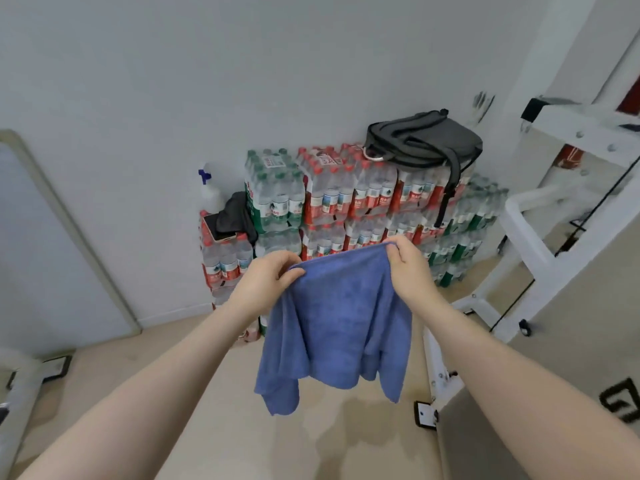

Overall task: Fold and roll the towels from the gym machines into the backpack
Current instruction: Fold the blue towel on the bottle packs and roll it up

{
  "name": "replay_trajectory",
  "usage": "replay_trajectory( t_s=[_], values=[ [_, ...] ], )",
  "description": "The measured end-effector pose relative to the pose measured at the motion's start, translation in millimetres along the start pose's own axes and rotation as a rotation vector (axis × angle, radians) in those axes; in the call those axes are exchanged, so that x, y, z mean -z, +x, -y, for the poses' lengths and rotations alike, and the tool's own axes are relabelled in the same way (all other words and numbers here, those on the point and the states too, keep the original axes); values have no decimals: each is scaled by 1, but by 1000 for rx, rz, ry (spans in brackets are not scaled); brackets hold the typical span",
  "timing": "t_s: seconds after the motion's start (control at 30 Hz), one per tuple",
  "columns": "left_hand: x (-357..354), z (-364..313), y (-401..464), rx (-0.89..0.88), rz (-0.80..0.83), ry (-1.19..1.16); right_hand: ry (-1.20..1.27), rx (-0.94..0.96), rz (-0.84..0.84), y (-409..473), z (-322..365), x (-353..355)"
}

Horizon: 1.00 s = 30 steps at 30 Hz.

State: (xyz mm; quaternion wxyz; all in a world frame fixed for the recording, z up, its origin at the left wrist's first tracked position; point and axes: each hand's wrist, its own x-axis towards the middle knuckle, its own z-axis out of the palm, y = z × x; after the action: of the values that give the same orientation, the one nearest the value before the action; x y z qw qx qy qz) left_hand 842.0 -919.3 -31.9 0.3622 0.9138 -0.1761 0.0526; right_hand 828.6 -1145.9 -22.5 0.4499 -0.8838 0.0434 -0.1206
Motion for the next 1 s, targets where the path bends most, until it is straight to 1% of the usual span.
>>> replay_trajectory(
  t_s=[0.03,0.1,0.2,0.27,0.37,0.53,0.67,0.83,1.0],
  values=[
    [-4,5,19,11,24,38,8,12,17,22,0,1],
    [-15,18,50,83,38,21,33,32,45,62,-4,-2],
    [-27,37,93,275,-40,-176,85,36,69,115,-14,-9],
    [-29,44,128,320,-109,-291,103,33,67,153,-21,-14],
    [-29,54,189,298,-168,-355,103,52,17,216,-35,-20],
    [-27,82,296,247,-174,-325,30,129,-53,324,-45,-37],
    [-13,106,389,248,-201,-332,-10,142,-75,417,-38,-54],
    [1,128,484,240,-291,-300,-61,199,-133,518,-24,-73],
    [15,138,560,233,-361,-270,-82,251,-114,604,-15,-82]
  ],
)
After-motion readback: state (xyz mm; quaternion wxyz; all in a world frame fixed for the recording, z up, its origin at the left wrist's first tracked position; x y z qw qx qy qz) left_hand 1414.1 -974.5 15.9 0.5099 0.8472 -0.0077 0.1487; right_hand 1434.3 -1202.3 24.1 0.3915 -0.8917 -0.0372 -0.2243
